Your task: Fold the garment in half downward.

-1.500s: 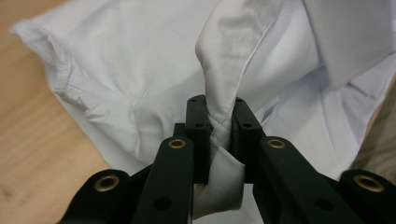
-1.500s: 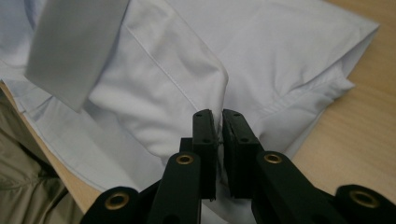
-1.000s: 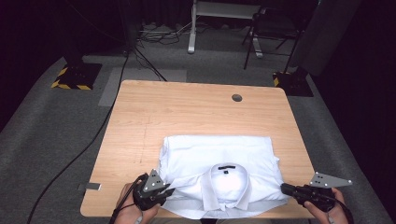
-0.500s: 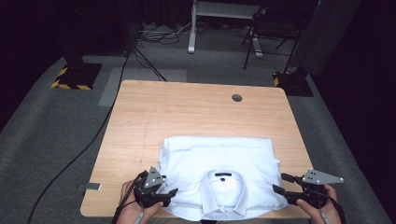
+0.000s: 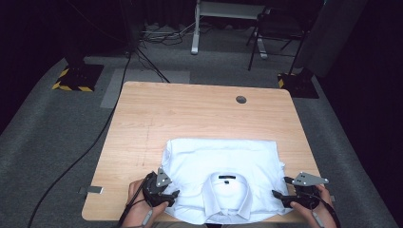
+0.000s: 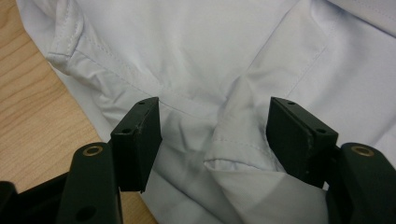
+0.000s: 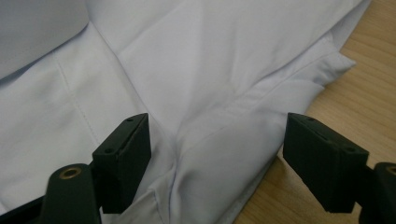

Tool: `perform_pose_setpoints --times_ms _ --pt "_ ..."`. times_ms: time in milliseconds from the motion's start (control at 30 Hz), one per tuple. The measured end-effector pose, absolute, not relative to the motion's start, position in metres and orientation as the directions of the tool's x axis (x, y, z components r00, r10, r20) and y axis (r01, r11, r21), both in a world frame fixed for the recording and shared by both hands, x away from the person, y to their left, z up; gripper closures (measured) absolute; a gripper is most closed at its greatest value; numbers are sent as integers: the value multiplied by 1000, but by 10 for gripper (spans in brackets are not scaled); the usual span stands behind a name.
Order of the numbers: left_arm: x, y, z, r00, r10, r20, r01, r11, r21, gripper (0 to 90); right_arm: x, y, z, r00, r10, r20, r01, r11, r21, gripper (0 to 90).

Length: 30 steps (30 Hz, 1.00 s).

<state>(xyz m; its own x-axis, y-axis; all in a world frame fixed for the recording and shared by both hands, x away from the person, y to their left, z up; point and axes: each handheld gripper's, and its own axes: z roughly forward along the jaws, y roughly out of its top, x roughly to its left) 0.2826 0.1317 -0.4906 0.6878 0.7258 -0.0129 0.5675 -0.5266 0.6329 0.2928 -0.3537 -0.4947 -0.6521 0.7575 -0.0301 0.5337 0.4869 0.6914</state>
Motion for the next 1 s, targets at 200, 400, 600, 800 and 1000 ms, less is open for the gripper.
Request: perform_pose_setpoints --times_ms 200,400,600,800,1000 --pt "287 122 -491 704 711 -3 550 -543 635 373 292 -366 -497 -627 779 -3 552 448 703 239" --pt "291 106 -491 728 686 -7 529 -555 642 375 288 -381 -497 -588 808 -30 558 433 708 240" --pt "296 88 -491 758 652 -11 506 -577 641 374 284 -399 -496 -552 833 -41 574 415 706 239" --pt "299 73 -491 776 631 -15 491 -589 642 374 282 -412 -496 -519 854 -48 585 395 709 239" --pt "302 60 -491 793 610 -14 474 -602 643 372 281 -425 -496 -487 872 -55 597 378 708 239"
